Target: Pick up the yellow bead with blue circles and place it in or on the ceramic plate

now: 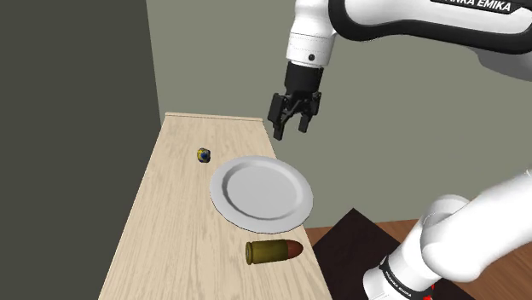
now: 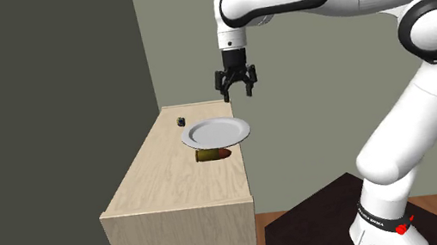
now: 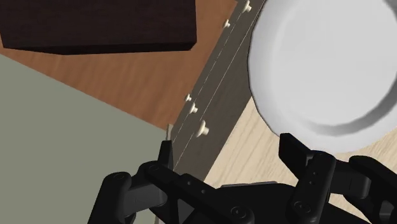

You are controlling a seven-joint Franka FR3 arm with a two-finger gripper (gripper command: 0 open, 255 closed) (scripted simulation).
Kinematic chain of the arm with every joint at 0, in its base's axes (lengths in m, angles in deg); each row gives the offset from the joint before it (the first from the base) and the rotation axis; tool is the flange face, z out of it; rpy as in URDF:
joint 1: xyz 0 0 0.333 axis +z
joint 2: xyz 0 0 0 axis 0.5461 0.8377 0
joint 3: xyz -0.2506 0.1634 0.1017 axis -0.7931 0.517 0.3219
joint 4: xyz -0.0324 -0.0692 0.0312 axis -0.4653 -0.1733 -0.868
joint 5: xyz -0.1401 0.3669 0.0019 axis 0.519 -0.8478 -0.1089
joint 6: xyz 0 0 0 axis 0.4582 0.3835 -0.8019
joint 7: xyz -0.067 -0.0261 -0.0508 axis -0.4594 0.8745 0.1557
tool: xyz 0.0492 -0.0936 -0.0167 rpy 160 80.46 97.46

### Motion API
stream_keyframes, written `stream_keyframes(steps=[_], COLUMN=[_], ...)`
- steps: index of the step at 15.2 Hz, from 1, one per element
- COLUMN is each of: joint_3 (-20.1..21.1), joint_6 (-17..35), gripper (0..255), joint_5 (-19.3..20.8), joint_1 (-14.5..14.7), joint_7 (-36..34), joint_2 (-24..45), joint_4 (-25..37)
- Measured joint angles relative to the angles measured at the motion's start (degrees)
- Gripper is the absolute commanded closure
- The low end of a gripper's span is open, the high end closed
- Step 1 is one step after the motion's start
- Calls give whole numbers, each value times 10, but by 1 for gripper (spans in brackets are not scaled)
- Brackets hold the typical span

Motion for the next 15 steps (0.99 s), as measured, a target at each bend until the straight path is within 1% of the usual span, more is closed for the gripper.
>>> stream_keyframes(steps=[5,9,11,12,15], joint_3=[48,86,98,103,113], joint_6=[-15,-42,-54,-67,-114], gripper=[0,0,0,0,0], joint_5=[24,62,83,94,137], joint_1=[17,45,63,75,121], joint_7=[-64,-127,-150,-163,-199], joint_2=[107,213,261,287,382], joint_4=[111,229,280,315,443])
